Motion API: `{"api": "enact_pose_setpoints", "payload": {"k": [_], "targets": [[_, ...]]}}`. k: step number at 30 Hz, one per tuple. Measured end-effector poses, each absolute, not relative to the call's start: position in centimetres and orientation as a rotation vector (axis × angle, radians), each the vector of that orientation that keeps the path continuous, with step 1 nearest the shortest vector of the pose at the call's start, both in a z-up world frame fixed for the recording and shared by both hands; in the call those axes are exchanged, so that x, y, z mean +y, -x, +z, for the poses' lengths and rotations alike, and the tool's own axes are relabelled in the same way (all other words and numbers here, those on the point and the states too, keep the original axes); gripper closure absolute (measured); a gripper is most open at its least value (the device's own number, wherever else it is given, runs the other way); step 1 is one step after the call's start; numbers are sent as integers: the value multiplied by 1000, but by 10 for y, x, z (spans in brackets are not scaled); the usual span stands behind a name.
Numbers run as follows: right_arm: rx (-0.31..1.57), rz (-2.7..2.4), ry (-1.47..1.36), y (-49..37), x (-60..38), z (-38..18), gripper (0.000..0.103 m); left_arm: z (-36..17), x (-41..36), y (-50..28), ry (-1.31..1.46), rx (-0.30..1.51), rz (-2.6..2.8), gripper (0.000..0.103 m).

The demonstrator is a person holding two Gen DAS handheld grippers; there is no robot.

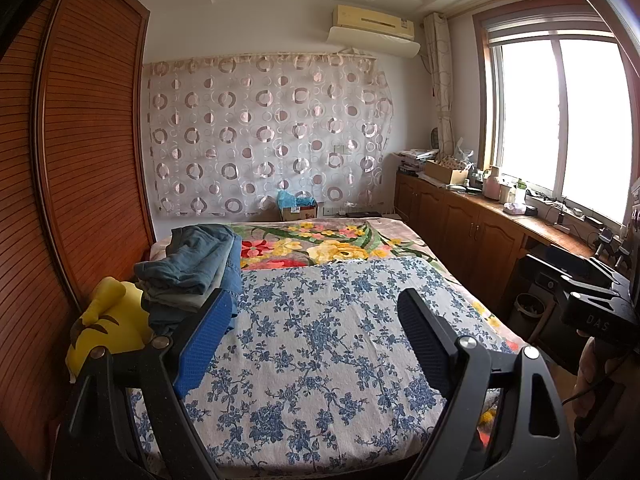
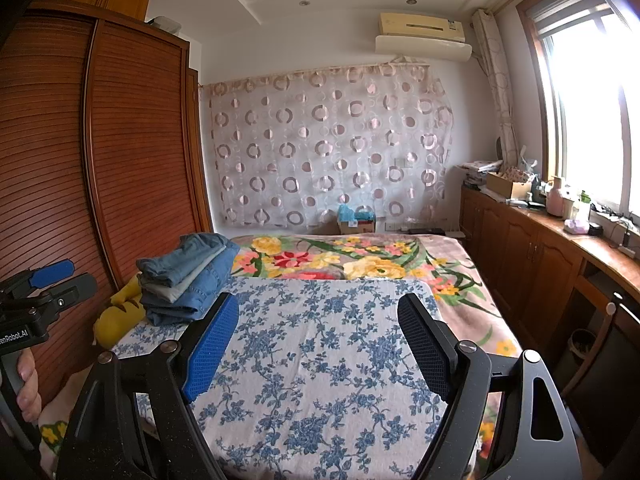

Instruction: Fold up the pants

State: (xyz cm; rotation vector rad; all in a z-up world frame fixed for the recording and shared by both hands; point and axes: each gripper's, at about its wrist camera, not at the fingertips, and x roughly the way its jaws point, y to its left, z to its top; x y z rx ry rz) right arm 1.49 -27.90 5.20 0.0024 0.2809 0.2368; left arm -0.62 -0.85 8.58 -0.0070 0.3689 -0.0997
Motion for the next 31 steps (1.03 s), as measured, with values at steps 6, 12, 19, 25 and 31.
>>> {"api": "enact_pose_setpoints", "payload": {"k": [6,12,19,25,31], "targets": [[280,238,0,-14,-279,51,20,86,-9,6,6,368,-100,18],[280,236,1,-14,-278,51,20,86,-9,6,6,369,-99,18],[281,237,1,-14,-278,51,20,86,-9,6,7,369,-100,18],[282,236,0,-14,-278,51,20,86,-8,6,7,370,-99,18],[284,235,0,-13,-277,49,20,87,-9,6,7,371,-99,18]]}}
